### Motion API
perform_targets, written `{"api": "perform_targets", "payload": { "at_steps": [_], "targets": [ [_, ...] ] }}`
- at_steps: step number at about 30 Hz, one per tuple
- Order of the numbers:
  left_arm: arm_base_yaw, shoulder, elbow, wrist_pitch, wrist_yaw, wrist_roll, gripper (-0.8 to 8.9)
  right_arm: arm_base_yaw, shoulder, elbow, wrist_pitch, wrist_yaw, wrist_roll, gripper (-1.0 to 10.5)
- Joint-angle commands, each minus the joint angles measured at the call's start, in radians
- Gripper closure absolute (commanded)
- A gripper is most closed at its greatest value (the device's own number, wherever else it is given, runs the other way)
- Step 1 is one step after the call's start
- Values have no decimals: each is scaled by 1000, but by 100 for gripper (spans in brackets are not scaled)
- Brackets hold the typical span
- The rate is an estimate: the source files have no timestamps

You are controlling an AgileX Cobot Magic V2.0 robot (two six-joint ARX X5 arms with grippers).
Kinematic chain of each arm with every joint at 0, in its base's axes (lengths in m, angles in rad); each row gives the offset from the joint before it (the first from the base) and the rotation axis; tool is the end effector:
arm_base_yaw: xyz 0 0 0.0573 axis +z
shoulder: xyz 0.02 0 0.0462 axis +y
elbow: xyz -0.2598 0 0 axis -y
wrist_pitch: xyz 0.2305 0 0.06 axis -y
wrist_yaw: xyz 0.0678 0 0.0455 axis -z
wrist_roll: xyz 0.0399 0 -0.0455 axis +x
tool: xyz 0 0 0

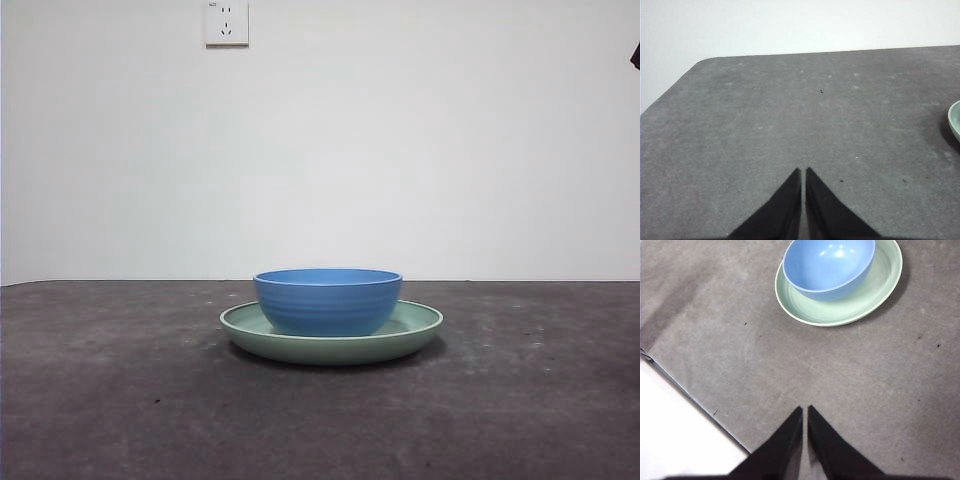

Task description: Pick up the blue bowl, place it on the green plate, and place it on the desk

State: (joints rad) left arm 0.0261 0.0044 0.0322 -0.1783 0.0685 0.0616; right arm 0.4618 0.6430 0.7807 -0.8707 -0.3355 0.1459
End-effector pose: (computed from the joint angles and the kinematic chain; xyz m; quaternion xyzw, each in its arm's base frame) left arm 0.0954 -0.0002 0.1549 0.0271 0.0744 -0.0234 0.9966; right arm 0.0931 0.0610 0.2798 0.0402 0.3831 0.3354 0.8597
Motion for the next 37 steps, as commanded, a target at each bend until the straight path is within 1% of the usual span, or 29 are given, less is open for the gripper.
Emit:
{"api": "perform_targets", "payload": {
  "at_steps": [1, 3, 7, 9, 11, 14, 17, 19, 22, 27, 30, 37],
  "targets": [
    [2, -2, -20, -8, -2, -3, 799, -27, -21, 4, 17, 23, -67, 936],
    [2, -2, -20, -8, -2, -3, 799, -86, -51, -1, 52, 25, -95, 935],
    [2, -2, -20, -8, -1, -3, 799, -252, -154, -57, 200, 23, -94, 936],
    [2, -2, -20, -8, -2, -3, 799, -328, -219, -113, 296, 25, -97, 936],
    [2, -2, -20, -8, -2, -3, 799, -385, -288, -190, 407, 27, -103, 936],
    [2, -2, -20, -8, -2, -3, 799, -431, -388, -319, 552, 30, -105, 936],
    [2, -2, -20, -8, -2, -3, 799, -447, -469, -434, 659, 43, -105, 935],
    [2, -2, -20, -8, -2, -3, 799, -446, -517, -506, 718, 73, -101, 936],
    [2, -2, -20, -8, -2, -3, 799, -446, -572, -587, 764, 120, -101, 936],
    [2, -2, -20, -8, -2, -3, 799, -446, -632, -675, 773, 189, -101, 936],
    [2, -1, -20, -8, -2, -3, 799, -446, -639, -715, 772, 208, -101, 935],
    [2, -1, -20, -8, -2, -3, 799, -445, -639, -770, 756, 206, -93, 935]
  ]
}}
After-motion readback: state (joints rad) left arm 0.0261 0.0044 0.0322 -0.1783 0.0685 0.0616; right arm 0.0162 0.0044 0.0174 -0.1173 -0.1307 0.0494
